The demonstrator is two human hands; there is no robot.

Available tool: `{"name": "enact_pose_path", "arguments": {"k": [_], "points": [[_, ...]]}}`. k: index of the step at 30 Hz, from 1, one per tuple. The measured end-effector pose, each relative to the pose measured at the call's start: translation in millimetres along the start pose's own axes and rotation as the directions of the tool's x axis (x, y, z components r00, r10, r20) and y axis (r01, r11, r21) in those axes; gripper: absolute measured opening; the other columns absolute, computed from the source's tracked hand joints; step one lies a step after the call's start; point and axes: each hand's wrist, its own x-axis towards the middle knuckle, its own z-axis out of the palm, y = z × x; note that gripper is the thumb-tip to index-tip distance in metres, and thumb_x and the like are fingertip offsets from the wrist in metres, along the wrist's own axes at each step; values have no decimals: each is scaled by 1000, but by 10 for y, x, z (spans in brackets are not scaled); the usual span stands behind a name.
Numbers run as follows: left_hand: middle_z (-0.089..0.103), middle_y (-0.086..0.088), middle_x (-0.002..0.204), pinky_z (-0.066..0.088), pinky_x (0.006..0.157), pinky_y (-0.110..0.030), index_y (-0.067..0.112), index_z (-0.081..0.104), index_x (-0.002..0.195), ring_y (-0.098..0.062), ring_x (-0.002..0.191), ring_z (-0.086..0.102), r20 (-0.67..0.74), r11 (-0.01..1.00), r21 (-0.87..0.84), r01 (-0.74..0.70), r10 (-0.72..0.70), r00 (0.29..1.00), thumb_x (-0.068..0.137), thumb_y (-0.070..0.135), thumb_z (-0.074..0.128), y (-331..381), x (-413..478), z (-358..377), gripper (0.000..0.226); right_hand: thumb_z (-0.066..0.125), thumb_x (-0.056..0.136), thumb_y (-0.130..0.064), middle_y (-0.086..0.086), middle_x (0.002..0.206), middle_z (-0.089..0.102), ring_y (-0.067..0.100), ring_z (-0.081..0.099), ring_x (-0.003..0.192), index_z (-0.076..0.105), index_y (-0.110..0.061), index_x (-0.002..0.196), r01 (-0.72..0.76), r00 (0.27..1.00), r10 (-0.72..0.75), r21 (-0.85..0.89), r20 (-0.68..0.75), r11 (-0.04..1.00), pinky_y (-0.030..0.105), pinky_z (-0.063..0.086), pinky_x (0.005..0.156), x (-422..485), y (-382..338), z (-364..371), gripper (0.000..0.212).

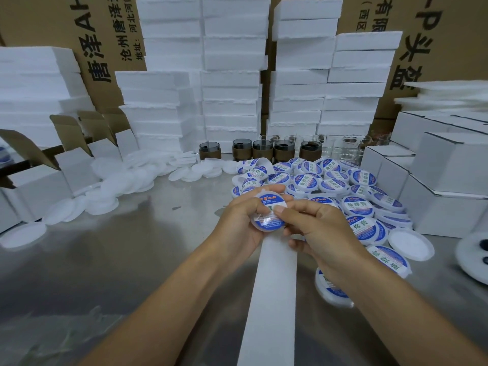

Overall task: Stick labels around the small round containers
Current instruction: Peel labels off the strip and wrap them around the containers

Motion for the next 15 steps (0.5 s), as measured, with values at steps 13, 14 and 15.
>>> {"name": "enact_pose_path", "arguments": {"k": [13,14,15], "points": [[67,-11,102,56,76,-24,10,60,106,-18,92,68,61,989,130,-69,61,996,91,-9,41,-38,-46,80,31,64,85,-26,1,60,61,18,62,56,58,-15,73,329,909,-401,-387,-119,861,28,48,59,36,54,9,17],[67,-10,100,56,75,-23,11,60,105,-17,89,69,58,988,137,-77,69,996,92,-8,41,-45,-48,87,30,62,86,-27,0,60,60,21,62,59,57,-16,73,345,897,-428,-427,-113,836,29,47,59,36,64,17,18],[67,-9,98,56,74,-23,11,60,105,-16,87,69,59,987,141,-83,75,995,92,-8,41,-53,-50,95,29,59,88,-28,0,61,59,23,62,61,54,-16,74,358,885,-452,-461,-108,812,32,47,60,33,75,25,19]]}}
